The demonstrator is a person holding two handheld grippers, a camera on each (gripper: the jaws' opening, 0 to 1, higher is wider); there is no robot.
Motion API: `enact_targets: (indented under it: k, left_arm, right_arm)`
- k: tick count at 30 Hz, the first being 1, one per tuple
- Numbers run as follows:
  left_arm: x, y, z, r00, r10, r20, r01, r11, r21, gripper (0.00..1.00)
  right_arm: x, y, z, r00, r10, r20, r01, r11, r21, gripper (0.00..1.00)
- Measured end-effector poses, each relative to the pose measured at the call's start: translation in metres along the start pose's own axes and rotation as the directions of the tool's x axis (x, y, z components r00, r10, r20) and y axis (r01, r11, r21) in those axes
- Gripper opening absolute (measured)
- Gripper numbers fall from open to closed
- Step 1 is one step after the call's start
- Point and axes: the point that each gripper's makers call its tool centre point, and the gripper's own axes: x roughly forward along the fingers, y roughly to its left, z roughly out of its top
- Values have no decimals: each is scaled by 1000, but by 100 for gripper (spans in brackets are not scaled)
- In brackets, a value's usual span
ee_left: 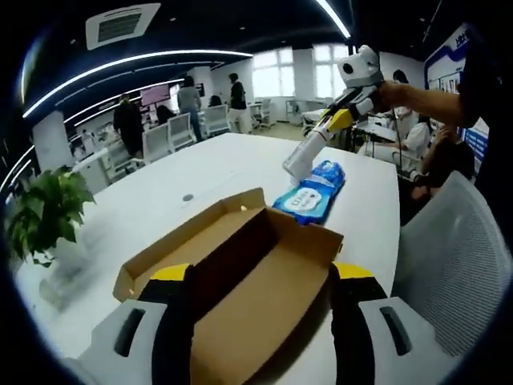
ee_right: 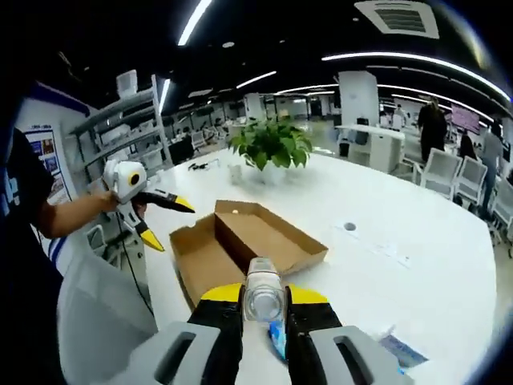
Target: Operate the shoe box by opening the lid, removing the specified soft item, and placing it in the target area until the item is outside and the box remains undamaged.
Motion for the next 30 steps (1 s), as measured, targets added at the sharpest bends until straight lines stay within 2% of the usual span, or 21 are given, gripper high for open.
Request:
enact_targets:
  k: [6, 9, 17, 25, 28, 30]
  left_arm:
    - [-15, 14, -12, 998, 64, -6, -64, 995, -70, 74]
    - [-23, 21, -17, 996, 91, -11, -92, 991, -93, 75]
    - [-40, 34, -33, 989, 145, -28, -148, 977, -157, 79]
    - [-52, 42, -49, 979, 198, -56, -205, 960, -192, 83]
    - [-55, 44, -55, 974, 217, -66, -226, 950, -214, 81]
    - [-57, 47, -60, 969, 235, -75, -246, 941, -231, 78]
  right_arm:
    - [-5, -29, 2, 997, -26, -78, 17, 993, -117, 14]
    - [-6, -41, 3, 994, -34, -105, 18, 989, -149, 14]
    - [-3, -69, -8, 978, -47, -205, -7, 968, -251, 15]
    - [10, -97, -29, 947, -54, -316, -62, 936, -346, 15]
    - [18, -102, -38, 931, -54, -361, -102, 911, -401, 15]
    - [24, -107, -45, 913, -62, -402, -123, 899, -420, 15]
